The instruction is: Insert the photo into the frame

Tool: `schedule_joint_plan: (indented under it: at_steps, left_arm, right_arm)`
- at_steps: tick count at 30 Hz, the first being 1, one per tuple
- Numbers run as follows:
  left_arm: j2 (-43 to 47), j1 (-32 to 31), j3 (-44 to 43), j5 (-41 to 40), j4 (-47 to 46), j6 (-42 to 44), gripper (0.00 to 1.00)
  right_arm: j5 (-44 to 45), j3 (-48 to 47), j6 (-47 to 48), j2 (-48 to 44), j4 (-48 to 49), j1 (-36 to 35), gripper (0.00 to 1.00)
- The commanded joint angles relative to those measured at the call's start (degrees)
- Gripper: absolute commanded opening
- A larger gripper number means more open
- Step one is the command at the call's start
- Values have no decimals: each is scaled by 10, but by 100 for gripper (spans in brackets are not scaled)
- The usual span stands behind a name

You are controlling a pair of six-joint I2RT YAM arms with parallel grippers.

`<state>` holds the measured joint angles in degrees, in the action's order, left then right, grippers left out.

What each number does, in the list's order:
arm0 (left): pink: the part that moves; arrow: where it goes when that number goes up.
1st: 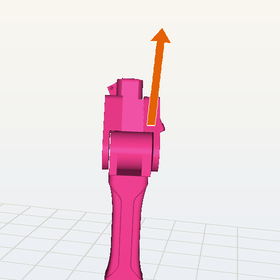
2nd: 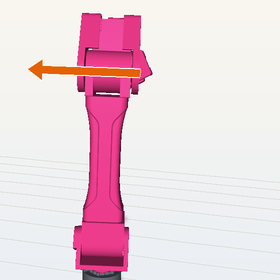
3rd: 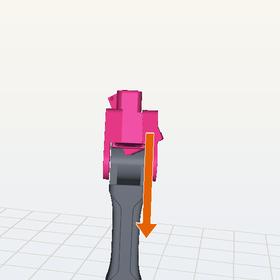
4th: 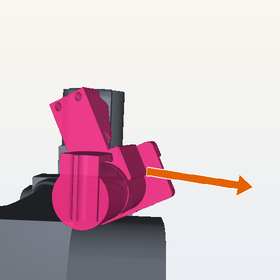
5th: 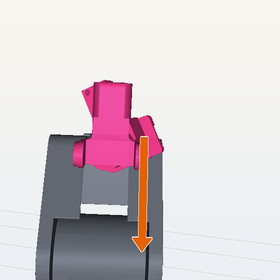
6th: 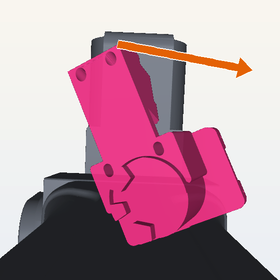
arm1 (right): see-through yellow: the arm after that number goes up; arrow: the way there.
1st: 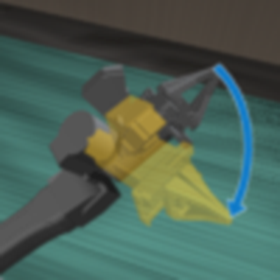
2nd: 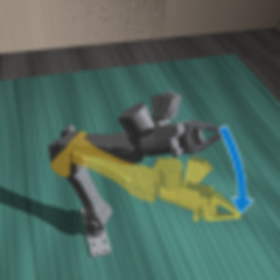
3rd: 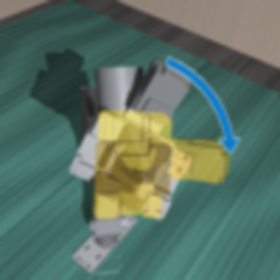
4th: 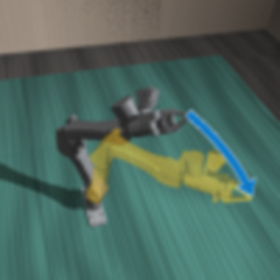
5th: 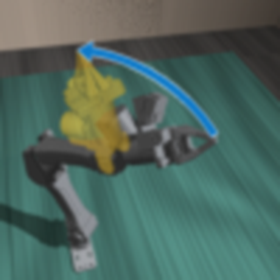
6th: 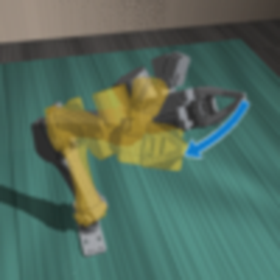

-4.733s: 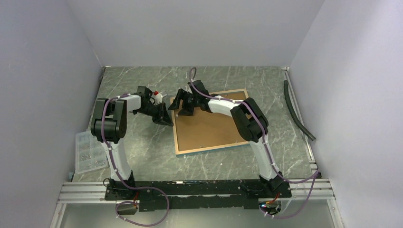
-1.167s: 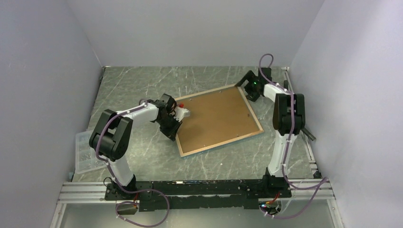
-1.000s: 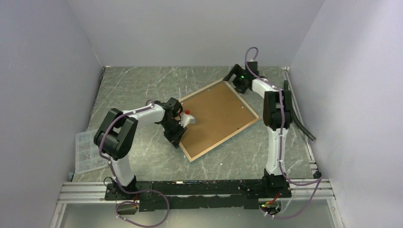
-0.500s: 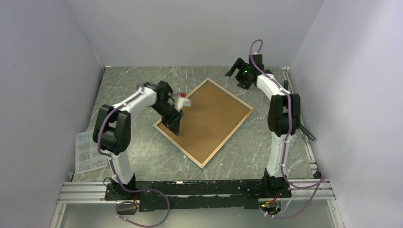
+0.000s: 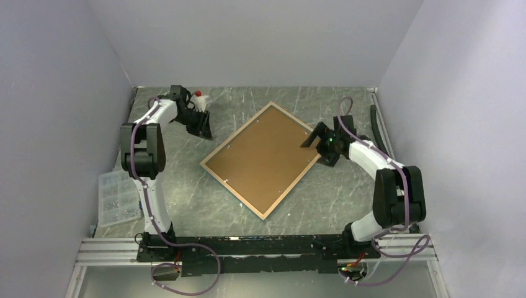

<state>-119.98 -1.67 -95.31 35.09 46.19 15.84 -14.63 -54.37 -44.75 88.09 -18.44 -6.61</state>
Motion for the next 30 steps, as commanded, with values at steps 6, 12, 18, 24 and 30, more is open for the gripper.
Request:
schedule_joint_plan:
  at_steps: [6,12,18,24,30]
  left_arm:
    - [7,-15,81,11,-35,-6,32]
    - [47,-49,164,32,-2,51,27]
    - [79,-99,213,38,14,92,25]
    - [110,-170,256,66,37,103,25]
    - [117,-137,226,78,47,58,26]
  right_arm:
    - [-62,112,-25,-44,42,5,100]
    - [-78,79,-22,9,75,10,100]
    - [-70,-12,-2,64,60,34,100]
    - [-76,-89,10,119,39,47,100]
    - [4,-97,6,87,10,45,100]
